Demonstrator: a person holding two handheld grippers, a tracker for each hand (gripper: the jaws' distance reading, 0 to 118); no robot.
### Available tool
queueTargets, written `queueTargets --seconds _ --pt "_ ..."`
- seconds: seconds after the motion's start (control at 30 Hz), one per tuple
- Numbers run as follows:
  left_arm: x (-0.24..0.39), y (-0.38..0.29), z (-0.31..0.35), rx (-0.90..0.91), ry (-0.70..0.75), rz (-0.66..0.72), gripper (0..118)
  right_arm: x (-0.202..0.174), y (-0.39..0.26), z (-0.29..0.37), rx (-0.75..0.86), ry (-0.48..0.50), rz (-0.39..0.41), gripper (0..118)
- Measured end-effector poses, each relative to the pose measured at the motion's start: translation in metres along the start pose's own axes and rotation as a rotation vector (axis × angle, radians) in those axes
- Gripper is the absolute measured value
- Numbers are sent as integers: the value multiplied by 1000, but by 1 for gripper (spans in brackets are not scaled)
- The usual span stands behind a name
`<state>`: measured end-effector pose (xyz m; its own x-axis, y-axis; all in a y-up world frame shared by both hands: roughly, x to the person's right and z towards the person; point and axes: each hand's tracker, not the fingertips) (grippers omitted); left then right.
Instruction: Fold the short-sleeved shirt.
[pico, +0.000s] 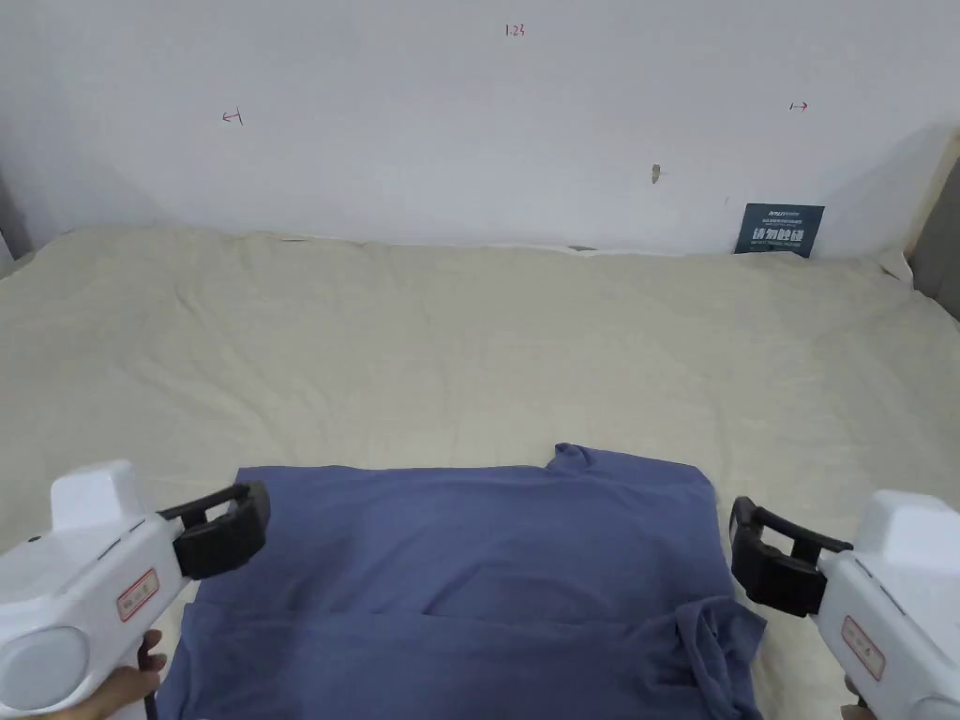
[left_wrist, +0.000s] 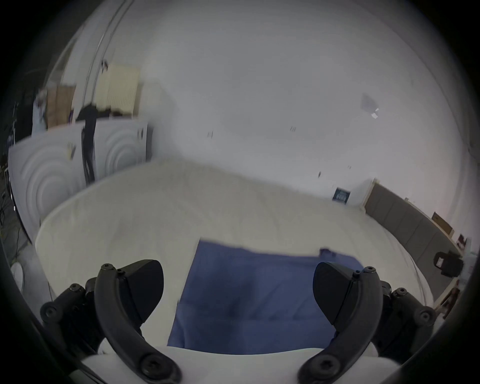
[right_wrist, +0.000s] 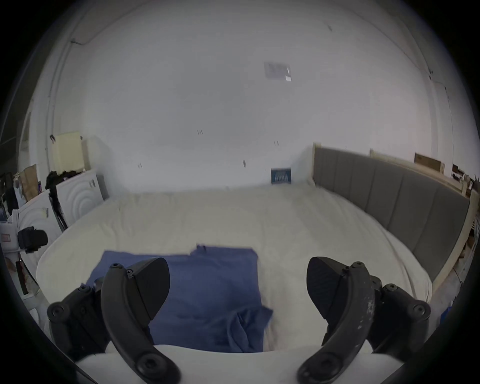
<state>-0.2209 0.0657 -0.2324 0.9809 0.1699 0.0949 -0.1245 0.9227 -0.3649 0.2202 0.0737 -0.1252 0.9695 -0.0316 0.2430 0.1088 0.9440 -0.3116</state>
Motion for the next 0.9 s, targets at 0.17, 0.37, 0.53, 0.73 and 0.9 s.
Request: queueTargets --seconds 0.17,0.37,0.53,0.73,0.9 --pt "32 4 10 166 47 -120 114 -12 4 6 115 -26 51 107" --pt "45 -4 11 178 32 -173 0 -28 0 9 135 -24 69 4" --pt "42 -7 2 130 -4 -146 0 -23 -3 -5 125 -17 71 1" --pt "31 7 -39 4 7 -140 0 -25 3 -22 112 -9 76 1" --pt "3 28 -111 -163 -14 -103 0 -30 14 -45 98 -4 84 1"
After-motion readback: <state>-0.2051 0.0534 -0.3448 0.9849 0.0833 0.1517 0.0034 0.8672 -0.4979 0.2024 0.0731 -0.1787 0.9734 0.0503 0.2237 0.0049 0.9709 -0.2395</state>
